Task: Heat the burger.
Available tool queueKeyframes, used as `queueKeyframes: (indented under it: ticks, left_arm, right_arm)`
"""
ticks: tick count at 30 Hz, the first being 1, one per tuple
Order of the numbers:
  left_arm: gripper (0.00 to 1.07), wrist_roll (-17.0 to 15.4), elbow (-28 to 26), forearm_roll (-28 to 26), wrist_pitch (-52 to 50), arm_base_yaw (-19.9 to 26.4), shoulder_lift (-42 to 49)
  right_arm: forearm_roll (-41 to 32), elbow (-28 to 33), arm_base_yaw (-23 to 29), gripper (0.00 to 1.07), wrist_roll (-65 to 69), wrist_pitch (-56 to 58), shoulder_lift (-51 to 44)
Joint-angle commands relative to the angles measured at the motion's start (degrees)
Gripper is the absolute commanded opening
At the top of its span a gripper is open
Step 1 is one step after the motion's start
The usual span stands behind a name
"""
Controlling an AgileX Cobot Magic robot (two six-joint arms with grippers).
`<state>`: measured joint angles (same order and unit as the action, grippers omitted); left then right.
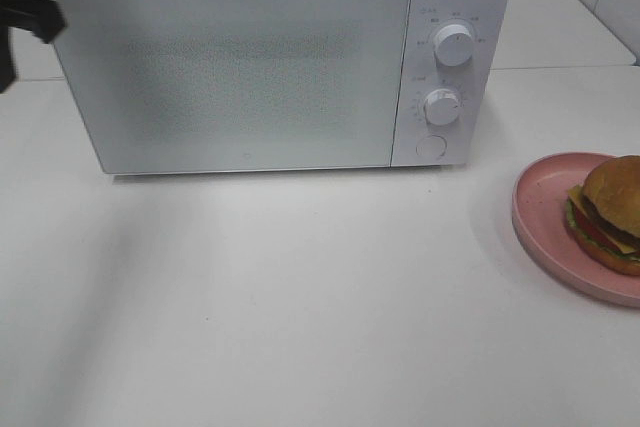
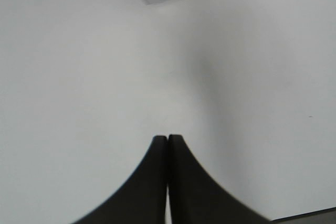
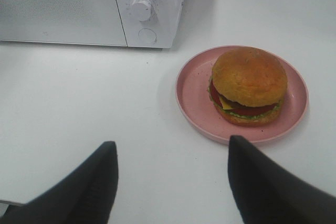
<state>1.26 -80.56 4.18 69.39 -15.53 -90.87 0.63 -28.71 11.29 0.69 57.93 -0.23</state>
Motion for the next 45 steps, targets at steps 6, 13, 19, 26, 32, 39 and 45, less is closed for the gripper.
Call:
queueKeyframes:
  ticks: [6, 13, 19, 26, 32, 39, 45]
  left_arm:
    - [0.0, -2.1, 11.1, -0.9, 2.8, 10.0, 14.8]
    - [0.0, -2.0, 18.9, -3.8, 2.6, 10.0, 27.7]
    - [0.0, -1.9, 25.4, -7.9, 2.6, 10.0, 39.5]
    - [0.0, -1.3, 30.2, -9.5, 2.2, 10.0, 52.1]
    - [0.0, 2.9, 35.8, -9.5, -1.0, 10.0, 63.3]
    - [0.0, 6.2, 44.7, -9.5, -8.3, 10.0, 74.0]
    - [0.0, 9.5, 51.7, -9.2, -9.6, 10.0, 77.5]
  right_arm:
    - [-0.1, 0.2, -0.3, 0.57, -0.7, -0.6, -1.5]
    - [-0.1, 0.2, -0.3, 0.57, -0.7, -0.6, -1.5]
    - [0.0, 0.2, -0.3, 0.57, -0.7, -0.6, -1.5]
    - [0.0, 0.2, -0.3, 0.57, -0.7, -0.6, -1.5]
    - [0.0, 0.2, -0.3, 0.57, -0.7, -0.6, -1.5]
    - [0.0, 0.2, -0.3, 0.57, -0.7, -0.6, -1.5]
    - [0.0, 0.2, -0.3, 0.57, -0.7, -0.6, -1.5]
